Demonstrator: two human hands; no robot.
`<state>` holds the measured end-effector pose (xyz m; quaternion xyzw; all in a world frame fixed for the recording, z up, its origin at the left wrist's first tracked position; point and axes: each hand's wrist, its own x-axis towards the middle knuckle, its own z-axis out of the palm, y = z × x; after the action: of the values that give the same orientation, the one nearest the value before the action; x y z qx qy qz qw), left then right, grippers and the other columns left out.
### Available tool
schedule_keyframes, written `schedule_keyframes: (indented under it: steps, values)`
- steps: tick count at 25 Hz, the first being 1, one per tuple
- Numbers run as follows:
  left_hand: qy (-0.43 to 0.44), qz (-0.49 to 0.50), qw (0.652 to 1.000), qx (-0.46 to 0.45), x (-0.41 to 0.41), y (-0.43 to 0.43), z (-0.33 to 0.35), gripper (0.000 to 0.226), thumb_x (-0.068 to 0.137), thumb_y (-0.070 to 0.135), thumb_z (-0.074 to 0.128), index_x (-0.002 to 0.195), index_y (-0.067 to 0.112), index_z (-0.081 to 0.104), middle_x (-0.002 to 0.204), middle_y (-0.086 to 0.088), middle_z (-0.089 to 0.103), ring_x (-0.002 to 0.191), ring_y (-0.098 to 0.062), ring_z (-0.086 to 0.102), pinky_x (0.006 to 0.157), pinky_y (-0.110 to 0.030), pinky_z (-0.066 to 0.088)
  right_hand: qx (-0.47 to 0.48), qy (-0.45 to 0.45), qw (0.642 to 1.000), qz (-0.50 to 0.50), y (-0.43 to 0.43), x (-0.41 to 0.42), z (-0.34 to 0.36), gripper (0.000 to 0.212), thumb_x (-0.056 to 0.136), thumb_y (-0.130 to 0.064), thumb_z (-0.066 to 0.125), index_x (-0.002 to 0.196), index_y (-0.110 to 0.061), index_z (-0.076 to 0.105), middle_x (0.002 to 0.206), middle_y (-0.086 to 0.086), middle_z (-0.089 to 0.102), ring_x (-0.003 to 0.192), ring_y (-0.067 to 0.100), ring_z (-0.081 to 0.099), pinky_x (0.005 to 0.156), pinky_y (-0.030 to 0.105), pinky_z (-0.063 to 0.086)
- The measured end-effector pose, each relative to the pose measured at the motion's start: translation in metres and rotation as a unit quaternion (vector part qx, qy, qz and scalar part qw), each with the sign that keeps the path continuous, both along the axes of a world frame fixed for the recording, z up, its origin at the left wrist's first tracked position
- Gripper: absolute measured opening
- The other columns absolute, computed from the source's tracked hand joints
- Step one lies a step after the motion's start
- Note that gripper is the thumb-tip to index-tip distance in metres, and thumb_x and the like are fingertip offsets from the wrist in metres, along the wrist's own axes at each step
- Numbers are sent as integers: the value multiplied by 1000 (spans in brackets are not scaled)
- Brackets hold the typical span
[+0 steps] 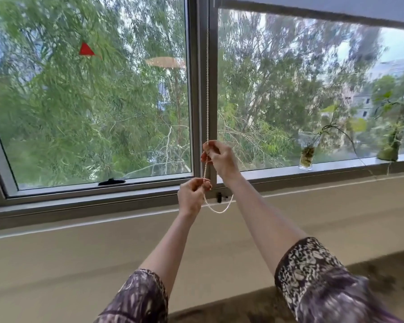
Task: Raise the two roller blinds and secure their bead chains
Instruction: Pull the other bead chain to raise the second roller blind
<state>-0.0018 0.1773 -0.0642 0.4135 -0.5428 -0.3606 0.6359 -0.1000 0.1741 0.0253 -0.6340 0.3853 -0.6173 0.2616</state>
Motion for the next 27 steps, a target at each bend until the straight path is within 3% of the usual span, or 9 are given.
schedule_keyframes:
  steps: [2,6,9,11,14,17,23,27]
  values:
    - [7,-5,1000,19,4,-20,-13,13,81,-4,69,93,-7,69,83,-16,69,69,-17,64,78,-29,52,11,2,1000,-3,-20,-1,-18,15,94,-12,56,95,0,65,76,12,69,70,25,67,74,46,56]
    - [-1,-23,999,39,8,-65,-37,17,79,-7,69,96,-10,68,83,-14,69,59,0,63,74,-22,52,34,13,999,-10,-66,3,-53,12,92,-14,59,89,-6,68,75,12,70,67,21,66,65,40,55]
    - [-20,-25,998,60,15,-102,-58,13,77,-6,71,90,-4,71,84,-16,71,65,-10,65,76,-26,52,53,15,998,-20,-102,11,-81,13,90,-17,62,85,-7,69,71,9,70,61,16,62,58,30,50]
    - [-40,-26,996,69,22,-127,-75,9,76,-4,72,84,2,73,80,-14,72,69,-18,65,78,-32,52,75,21,997,-30,-126,17,-102,14,89,-18,64,81,-7,69,70,9,70,58,15,59,61,34,51]
    - [-58,-31,993,95,37,-163,-97,14,75,-1,73,75,13,72,76,-9,73,71,-18,66,80,-36,53,100,24,994,-39,-159,24,-132,15,87,-19,67,81,-6,71,71,9,70,60,17,61,67,46,55]
    - [-77,-36,990,109,49,-193,-116,13,75,1,75,75,14,72,78,-8,74,73,-16,66,81,-37,53,111,58,990,-60,-186,31,-155,14,84,-21,69,81,-7,71,72,9,72,60,18,61,69,51,55]
    - [-77,-51,989,118,61,-231,-141,22,75,3,75,64,21,69,67,-1,70,66,-11,60,77,-38,53,145,78,983,-83,-221,45,-192,11,82,-12,70,90,-5,73,87,14,74,79,25,69,79,46,58]
    - [-72,-47,987,139,62,-248,-157,17,76,3,74,68,16,69,70,-6,70,70,-14,60,80,-41,54,164,75,981,-68,-234,46,-211,15,83,-6,68,96,-1,71,88,10,72,81,16,64,81,41,56]
